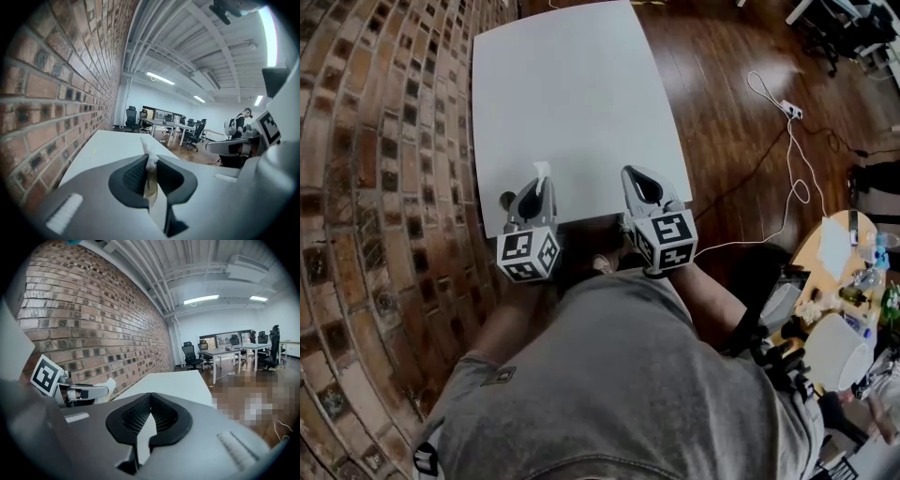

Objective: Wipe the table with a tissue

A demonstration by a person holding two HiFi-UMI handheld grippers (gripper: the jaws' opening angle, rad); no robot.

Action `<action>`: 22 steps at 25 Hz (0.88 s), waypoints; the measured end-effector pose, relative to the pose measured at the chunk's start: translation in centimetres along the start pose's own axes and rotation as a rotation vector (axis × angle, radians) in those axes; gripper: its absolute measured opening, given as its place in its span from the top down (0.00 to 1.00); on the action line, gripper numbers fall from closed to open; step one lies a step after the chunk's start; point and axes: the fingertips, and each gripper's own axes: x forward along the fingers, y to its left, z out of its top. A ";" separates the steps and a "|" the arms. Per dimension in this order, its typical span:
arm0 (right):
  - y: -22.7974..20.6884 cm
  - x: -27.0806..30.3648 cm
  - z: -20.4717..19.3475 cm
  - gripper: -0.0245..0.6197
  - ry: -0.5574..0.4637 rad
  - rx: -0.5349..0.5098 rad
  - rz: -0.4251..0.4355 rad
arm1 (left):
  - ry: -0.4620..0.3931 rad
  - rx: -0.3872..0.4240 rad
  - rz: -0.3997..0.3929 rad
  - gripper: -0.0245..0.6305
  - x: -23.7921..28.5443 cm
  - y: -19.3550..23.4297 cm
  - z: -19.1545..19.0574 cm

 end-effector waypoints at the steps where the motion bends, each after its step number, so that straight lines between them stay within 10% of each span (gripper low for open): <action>1: 0.7 -1.0 -0.5 0.94 -0.004 0.004 -0.010 | -0.002 -0.002 -0.008 0.93 -1.1 -0.2 -0.4; 22: 5.0 -12.1 -2.0 0.94 -0.049 -0.029 -0.049 | -0.055 -0.043 0.007 0.93 -12.0 -2.4 -3.0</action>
